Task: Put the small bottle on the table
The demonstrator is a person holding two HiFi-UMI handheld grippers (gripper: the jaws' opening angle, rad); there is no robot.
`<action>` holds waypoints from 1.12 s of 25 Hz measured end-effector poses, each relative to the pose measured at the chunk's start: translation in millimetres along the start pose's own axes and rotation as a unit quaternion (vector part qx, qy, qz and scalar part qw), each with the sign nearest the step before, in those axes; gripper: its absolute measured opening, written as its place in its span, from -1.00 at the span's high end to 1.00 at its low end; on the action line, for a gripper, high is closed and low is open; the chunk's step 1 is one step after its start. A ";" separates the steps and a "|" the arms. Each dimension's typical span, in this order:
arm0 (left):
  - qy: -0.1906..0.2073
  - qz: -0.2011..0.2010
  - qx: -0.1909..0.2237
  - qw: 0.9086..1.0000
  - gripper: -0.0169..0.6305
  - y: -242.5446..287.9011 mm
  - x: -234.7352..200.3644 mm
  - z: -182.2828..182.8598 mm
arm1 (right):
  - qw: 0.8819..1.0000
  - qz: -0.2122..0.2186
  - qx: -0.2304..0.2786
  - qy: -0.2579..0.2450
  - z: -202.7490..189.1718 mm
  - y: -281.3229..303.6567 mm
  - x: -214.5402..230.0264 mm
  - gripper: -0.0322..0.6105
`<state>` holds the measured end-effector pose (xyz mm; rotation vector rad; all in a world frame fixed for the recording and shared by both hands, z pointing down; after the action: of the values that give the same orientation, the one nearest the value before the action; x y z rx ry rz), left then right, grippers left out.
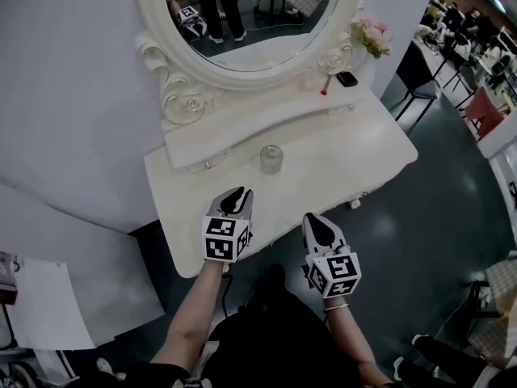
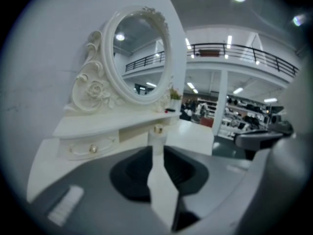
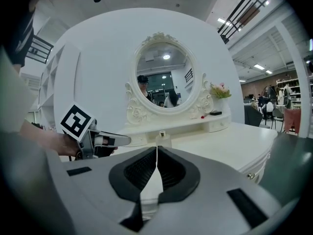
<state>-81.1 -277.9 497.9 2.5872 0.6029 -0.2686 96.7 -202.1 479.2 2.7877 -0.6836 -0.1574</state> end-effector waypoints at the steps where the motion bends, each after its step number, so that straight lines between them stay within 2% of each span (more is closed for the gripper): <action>1: -0.001 0.000 0.001 1.000 0.73 -4.9 -0.7 -0.9 | 1.000 0.000 0.000 -0.001 0.3 -0.8 -2.4 0.89; 15: -0.018 -0.002 0.020 1.000 0.92 -58.7 -1.6 -14.2 | 1.000 0.001 0.013 -0.011 5.8 -15.7 -27.5 0.89; 28: -0.023 -0.010 0.040 0.999 0.93 -89.6 0.1 -13.4 | 1.000 0.005 0.027 -0.014 11.3 -27.2 -40.1 0.89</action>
<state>-121.0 -200.1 473.9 2.6442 0.6131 -0.3644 71.3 -162.7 462.4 2.8384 -0.7177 -0.1794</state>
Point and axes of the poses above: the fingertips, and each gripper's own axes: y forward along the fingers, x to its right, z out of its top, the point moved 4 cm from there along -y, backward along the fingers, and after that the axes turned 11 degrees about -y, right-handed, at the moved point
